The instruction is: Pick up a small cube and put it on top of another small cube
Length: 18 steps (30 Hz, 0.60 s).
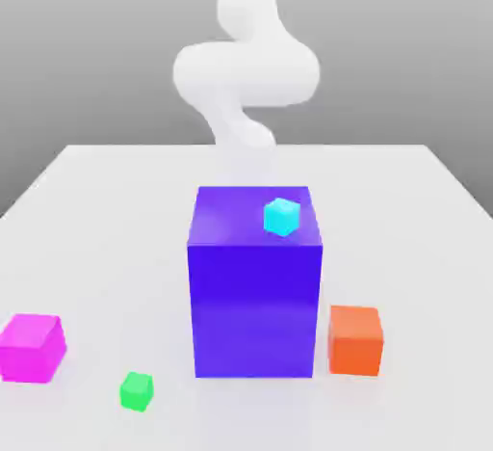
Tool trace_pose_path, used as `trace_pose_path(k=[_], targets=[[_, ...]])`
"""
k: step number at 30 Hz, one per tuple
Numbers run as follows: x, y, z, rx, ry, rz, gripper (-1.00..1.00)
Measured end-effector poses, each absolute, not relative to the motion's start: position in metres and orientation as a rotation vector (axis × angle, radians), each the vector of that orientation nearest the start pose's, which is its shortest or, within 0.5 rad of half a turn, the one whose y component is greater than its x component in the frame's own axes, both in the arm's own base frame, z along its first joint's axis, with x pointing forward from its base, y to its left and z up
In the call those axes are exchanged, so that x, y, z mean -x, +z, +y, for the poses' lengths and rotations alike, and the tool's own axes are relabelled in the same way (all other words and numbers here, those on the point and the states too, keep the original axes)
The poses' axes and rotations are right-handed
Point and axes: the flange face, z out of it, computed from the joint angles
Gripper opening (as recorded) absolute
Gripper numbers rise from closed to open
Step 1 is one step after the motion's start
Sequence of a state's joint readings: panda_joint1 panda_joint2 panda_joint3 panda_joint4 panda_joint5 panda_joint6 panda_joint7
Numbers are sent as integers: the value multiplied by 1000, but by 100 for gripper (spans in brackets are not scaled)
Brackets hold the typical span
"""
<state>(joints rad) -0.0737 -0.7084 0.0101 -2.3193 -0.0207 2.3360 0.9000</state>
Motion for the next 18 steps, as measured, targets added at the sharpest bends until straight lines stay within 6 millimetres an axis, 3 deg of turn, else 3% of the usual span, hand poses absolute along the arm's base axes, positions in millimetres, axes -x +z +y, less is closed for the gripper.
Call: trace_pose_path(k=[4, 9, 14, 18], targets=[[-423, 602, -72, 2321, -824, 1600, 0], [-448, 509, -141, 2138, -649, 2007, 0], [-443, 412, -209, 1875, -457, 2373, 0], [-416, 334, -262, 1592, -291, 2640, 0]])
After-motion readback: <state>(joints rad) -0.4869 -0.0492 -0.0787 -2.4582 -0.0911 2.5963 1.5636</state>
